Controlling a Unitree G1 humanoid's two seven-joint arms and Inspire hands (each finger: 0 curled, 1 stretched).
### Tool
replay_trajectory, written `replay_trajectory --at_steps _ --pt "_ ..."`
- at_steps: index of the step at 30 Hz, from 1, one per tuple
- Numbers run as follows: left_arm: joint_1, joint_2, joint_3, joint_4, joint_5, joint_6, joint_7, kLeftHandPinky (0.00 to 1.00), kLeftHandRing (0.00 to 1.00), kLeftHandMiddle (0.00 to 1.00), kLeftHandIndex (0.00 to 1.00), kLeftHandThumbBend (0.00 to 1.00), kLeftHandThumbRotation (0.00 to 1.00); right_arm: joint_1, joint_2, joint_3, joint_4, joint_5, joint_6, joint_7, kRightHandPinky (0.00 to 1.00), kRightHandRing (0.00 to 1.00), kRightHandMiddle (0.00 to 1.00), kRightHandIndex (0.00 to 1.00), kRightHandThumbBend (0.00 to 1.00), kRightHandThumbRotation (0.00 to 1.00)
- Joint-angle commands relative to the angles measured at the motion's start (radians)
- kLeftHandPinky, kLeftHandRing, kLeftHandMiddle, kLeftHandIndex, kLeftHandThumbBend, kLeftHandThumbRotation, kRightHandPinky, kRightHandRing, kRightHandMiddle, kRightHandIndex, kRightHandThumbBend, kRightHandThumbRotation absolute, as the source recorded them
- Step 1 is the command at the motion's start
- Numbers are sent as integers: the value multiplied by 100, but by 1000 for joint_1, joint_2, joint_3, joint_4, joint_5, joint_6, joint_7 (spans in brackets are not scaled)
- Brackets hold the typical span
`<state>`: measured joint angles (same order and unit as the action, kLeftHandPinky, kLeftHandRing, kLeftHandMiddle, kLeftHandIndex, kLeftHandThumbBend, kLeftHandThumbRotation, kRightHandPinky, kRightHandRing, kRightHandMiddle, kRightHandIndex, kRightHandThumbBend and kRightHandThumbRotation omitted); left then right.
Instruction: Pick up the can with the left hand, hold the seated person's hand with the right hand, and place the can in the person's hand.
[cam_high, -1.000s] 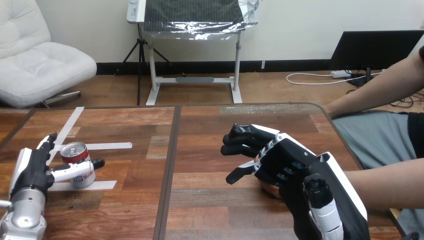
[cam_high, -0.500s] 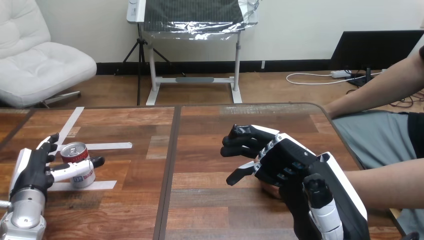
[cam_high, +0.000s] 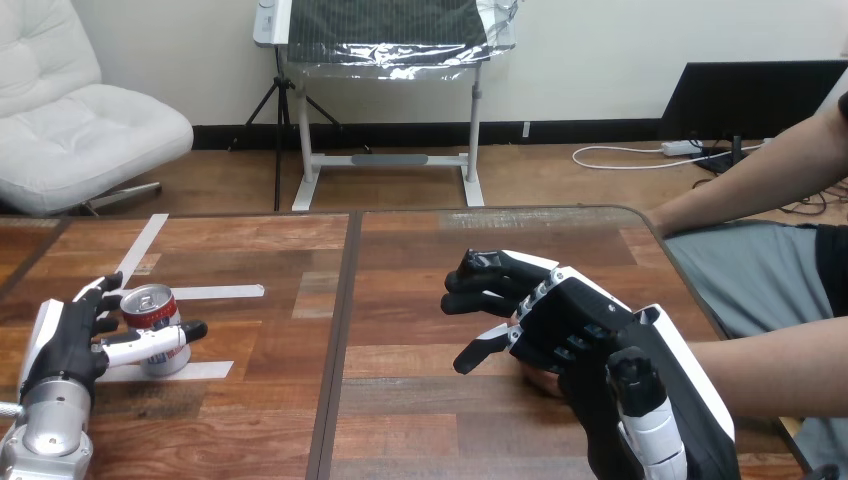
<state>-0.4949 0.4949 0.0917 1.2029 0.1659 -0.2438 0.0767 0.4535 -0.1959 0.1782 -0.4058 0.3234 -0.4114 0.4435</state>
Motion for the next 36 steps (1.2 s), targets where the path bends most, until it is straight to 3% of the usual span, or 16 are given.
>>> replay_trajectory --at_steps 1,16,36 --pt "-98 19 -18 5 13 17 0 82 87 89 89 89 23 -37 13 -14 -33 12 -26 -2 53 75 77 76 80 89" --pt "-131 45 -50 27 47 81 -13 80 85 88 89 90 26 -25 11 -12 -43 14 -27 -1 52 75 77 76 79 89" --pt "-153 61 -66 35 64 99 -31 78 85 88 89 88 23 -19 14 -12 -44 6 -37 -6 53 75 77 76 80 90"
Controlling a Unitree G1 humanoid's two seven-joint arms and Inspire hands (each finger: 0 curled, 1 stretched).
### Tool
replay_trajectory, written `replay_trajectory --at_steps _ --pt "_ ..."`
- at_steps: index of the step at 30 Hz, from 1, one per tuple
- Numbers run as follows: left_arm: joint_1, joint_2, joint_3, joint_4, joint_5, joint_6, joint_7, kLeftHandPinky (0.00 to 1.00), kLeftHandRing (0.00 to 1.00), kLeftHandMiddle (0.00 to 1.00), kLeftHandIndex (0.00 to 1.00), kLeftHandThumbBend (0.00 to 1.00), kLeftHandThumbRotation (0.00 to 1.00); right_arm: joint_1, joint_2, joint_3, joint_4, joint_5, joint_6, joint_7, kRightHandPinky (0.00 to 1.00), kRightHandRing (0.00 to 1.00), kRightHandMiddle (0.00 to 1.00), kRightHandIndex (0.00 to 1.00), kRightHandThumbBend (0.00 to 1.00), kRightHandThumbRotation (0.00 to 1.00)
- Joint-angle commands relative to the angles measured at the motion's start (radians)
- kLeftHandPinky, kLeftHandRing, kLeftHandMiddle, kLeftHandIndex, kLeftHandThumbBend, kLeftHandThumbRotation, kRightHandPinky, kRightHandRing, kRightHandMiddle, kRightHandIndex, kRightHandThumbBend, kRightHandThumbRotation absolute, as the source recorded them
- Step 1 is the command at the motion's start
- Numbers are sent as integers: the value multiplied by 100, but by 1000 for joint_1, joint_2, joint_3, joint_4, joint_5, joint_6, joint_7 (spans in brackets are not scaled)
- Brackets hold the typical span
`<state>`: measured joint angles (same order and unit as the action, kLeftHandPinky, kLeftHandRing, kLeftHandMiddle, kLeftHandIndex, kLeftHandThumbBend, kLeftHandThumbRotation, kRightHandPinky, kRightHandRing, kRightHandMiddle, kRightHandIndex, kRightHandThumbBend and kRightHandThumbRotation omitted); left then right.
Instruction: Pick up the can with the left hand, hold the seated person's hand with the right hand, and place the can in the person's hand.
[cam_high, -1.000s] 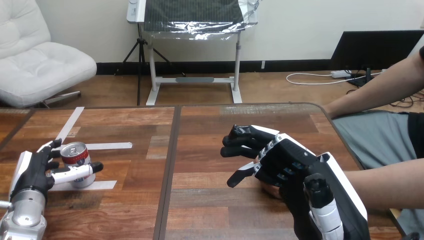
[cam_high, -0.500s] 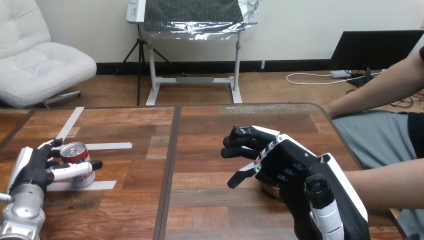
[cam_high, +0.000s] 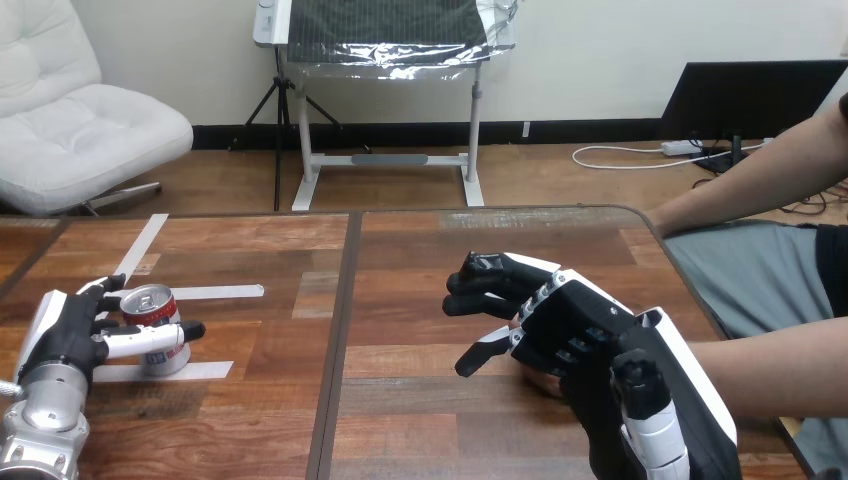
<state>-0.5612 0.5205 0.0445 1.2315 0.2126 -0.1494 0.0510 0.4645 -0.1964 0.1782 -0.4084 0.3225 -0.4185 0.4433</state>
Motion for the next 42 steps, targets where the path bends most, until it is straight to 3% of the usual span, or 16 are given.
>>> replay_trajectory --at_steps 1,15,42 --pt "-88 36 -19 8 17 6 -6 78 85 88 89 88 23 -29 15 -12 -41 8 -30 -6 53 75 77 76 80 90" --pt "-103 51 -48 21 44 24 -28 78 85 89 89 90 27 -22 16 -6 -42 8 -40 -5 53 75 77 76 78 91" --pt "-136 64 -104 28 108 80 -61 78 86 89 89 89 23 -15 17 -5 -42 8 -47 -7 53 75 77 76 77 92"
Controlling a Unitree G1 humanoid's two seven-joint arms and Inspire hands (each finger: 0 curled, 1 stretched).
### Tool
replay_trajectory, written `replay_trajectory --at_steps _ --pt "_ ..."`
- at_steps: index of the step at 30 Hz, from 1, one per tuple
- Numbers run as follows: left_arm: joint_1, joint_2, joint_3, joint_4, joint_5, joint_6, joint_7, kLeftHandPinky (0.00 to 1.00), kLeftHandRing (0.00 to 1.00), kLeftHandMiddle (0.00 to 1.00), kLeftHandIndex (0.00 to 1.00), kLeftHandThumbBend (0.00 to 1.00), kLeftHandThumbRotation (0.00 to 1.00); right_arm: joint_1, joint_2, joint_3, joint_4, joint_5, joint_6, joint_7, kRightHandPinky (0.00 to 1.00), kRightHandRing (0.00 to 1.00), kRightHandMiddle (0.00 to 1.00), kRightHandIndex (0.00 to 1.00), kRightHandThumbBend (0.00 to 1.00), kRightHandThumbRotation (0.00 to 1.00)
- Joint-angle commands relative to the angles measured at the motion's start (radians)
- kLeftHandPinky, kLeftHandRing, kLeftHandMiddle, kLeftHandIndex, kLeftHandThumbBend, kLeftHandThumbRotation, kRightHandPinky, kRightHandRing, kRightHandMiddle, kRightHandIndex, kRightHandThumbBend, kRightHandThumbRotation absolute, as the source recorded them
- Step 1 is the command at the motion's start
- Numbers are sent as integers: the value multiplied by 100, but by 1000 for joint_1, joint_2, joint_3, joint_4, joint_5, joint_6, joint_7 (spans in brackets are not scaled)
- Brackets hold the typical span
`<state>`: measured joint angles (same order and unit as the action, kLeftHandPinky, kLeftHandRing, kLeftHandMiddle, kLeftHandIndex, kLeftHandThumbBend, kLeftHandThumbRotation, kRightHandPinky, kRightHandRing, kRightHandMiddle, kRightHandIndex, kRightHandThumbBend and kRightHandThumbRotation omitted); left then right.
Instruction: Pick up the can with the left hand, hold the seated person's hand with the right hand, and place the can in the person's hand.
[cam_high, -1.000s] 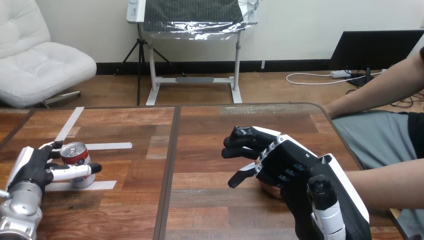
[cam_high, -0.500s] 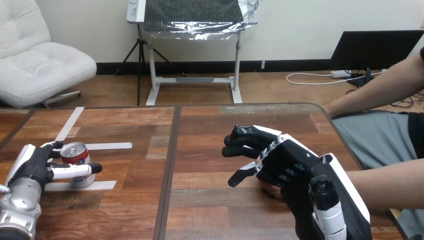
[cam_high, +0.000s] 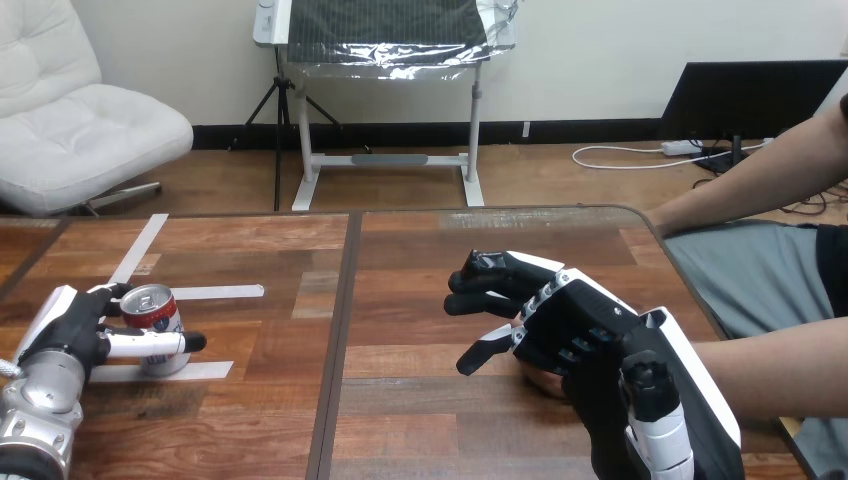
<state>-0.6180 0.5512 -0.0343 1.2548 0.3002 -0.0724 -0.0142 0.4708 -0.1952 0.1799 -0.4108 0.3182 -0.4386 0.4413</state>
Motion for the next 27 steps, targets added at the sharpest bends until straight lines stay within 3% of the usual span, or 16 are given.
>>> replay_trajectory --at_steps 1,14,27 --pt "-80 34 -29 5 25 6 7 78 86 89 89 89 24 -21 15 -7 -38 14 -28 -4 53 75 77 76 77 92" --pt "-86 29 -28 5 31 -1 17 78 84 86 86 88 19 -25 18 -10 -35 8 -33 -9 54 75 77 76 76 93" --pt "-96 27 -57 6 60 6 42 72 80 82 82 84 12 -28 18 -11 -36 7 -35 -12 52 73 77 75 76 93"
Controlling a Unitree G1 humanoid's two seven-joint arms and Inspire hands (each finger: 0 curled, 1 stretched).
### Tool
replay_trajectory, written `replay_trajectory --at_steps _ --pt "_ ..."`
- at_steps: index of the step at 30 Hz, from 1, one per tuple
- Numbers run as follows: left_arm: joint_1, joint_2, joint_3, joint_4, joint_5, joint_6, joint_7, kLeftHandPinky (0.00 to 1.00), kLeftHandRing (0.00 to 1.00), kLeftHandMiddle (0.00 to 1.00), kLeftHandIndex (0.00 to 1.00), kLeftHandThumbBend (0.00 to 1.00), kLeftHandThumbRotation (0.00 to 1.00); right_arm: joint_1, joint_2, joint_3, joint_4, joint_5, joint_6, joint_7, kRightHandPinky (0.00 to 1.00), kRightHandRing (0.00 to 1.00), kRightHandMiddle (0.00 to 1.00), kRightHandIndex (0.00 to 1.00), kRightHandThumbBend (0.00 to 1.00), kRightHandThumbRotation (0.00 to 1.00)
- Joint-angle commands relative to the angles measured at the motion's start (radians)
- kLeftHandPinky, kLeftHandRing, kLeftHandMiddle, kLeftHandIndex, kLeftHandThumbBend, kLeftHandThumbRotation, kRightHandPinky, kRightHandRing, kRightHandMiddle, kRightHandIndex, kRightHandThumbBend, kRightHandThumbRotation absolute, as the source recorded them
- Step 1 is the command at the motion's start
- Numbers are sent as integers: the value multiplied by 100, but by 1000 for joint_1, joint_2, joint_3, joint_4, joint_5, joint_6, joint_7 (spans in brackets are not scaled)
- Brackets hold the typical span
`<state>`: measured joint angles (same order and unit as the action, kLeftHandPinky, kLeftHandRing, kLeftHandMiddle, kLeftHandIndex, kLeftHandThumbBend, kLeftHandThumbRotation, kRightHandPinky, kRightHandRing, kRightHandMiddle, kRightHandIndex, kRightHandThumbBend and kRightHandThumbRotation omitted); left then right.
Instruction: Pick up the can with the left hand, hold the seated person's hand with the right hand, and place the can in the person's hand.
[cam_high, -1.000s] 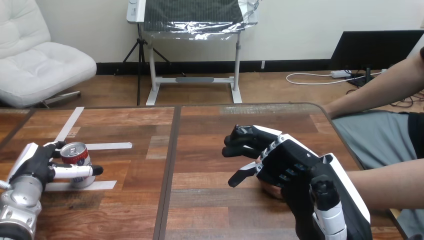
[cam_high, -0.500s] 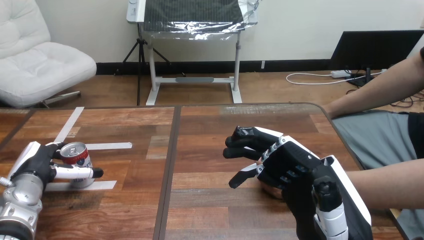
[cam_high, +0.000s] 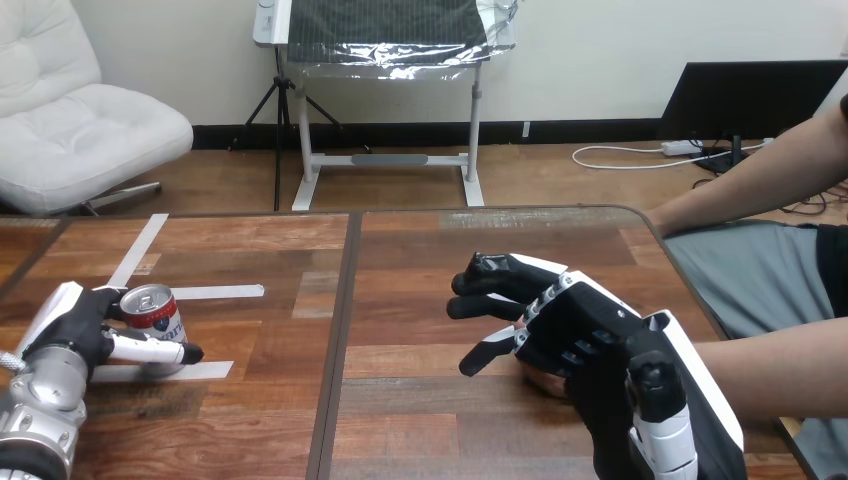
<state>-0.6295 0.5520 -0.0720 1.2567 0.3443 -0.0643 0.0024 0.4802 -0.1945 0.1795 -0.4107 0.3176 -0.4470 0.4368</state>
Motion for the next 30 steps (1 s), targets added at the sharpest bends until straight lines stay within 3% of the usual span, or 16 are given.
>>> replay_trajectory --at_steps 1,9,30 --pt "-85 26 -20 5 17 -2 28 72 79 82 81 84 11 -38 17 -11 -37 8 -26 -8 52 73 77 75 76 93" --pt "-91 21 -19 7 20 1 39 67 73 77 78 81 4 -33 17 -10 -42 8 -23 -12 52 74 77 75 76 93" --pt "-97 12 -22 6 26 13 70 61 67 71 70 79 0 -29 16 -12 -42 5 -29 -14 53 74 77 75 76 93"
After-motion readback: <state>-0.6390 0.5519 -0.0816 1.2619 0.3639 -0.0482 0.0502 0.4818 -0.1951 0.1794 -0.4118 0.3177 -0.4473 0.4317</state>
